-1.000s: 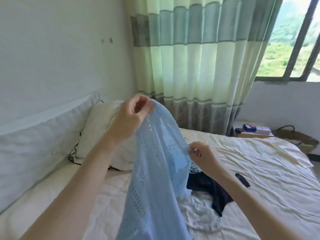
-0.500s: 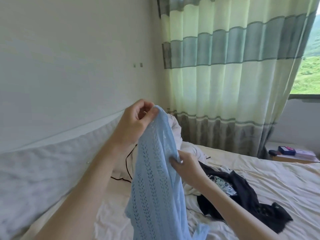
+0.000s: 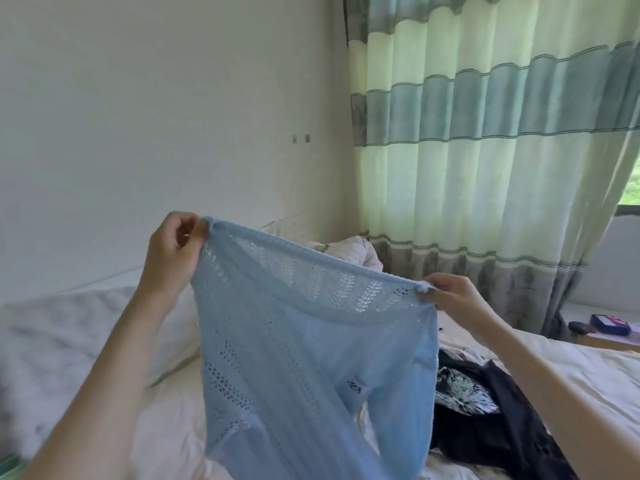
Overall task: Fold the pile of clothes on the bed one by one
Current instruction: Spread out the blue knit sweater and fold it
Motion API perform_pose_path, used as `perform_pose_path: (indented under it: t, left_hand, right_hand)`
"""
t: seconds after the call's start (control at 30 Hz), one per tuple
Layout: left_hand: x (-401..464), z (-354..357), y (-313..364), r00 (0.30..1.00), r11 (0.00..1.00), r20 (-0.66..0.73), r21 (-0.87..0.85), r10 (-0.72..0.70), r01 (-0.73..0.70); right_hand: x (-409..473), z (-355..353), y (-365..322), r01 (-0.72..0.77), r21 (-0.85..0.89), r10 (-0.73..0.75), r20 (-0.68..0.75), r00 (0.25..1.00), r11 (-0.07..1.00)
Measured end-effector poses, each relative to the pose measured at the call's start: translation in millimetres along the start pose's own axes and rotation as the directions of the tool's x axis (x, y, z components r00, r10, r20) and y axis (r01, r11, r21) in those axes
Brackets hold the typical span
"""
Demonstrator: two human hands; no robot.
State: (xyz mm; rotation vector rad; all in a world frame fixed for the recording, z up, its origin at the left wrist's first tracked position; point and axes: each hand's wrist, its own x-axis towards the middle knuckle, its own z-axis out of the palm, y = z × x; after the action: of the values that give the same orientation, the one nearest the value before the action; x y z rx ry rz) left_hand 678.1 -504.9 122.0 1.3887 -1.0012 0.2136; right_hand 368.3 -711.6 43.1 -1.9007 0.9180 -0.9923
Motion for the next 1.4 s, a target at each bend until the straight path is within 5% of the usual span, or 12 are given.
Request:
perform_pose_path:
  t: [0.17, 0.3, 0.4, 0.53, 0.63, 0.97, 1.2, 1.4]
  left_hand:
    - [-7.1, -10.0, -28.0, 0.981, 0.955, 0.118, 0.240, 0.152, -0.176]
    - [-22.3, -15.4, -55.2, 0.985, 0.937, 0.151, 0.325, 0.081, -0.127]
    - [-38.7, -21.4, -72.2, 0.990, 0.938, 0.137, 0.339, 0.031, -0.077]
    - [-60.1, -25.7, -79.6, 0.996, 0.955, 0.075, 0.296, -0.044, 0.020]
    - [-77.9, -25.6, -75.7, 0.996, 0.954, 0.035, 0.293, -0.084, 0.070]
    - [-173.7, -39.4, -61.8, 0.986, 0.945, 0.131, 0.322, -0.103, 0.056]
    - [-231.4, -62.3, -41.3, 0.969, 0.961, 0.246, 0.270, -0.014, -0.054]
    - [-276.5, -81.6, -11.1, 0.977, 0.990, 0.210, 0.130, 0.019, -0.047]
  right_hand:
    - [3.3, -27.4, -23.0, -0.064, 0.347, 0.022, 0.125, 0.992, 0.936]
    - [-9.6, -33.0, -13.9, -0.268, 0.262, 0.099, 0.519, 0.849, 0.927]
    - [-25.2, -27.6, -4.1, -0.344, 0.333, 0.099, 0.577, 0.811, 0.878]
    - [-36.7, -6.4, 8.0, -0.156, 0.185, 0.114, 0.219, 0.969, 0.970]
    - [-39.5, 6.6, 18.8, -0.053, 0.073, 0.057, -0.048, 0.997, 0.996]
    - [-119.4, 4.3, 68.5, -0.057, 0.067, 0.069, -0.189, 0.980, 0.996]
    - [-234.4, -21.3, 53.6, -0.083, 0.011, 0.081, -0.335, 0.939, 0.997]
    - [-337.2, -33.8, 22.7, -0.080, -0.056, 0.049, -0.423, 0.905, 0.995]
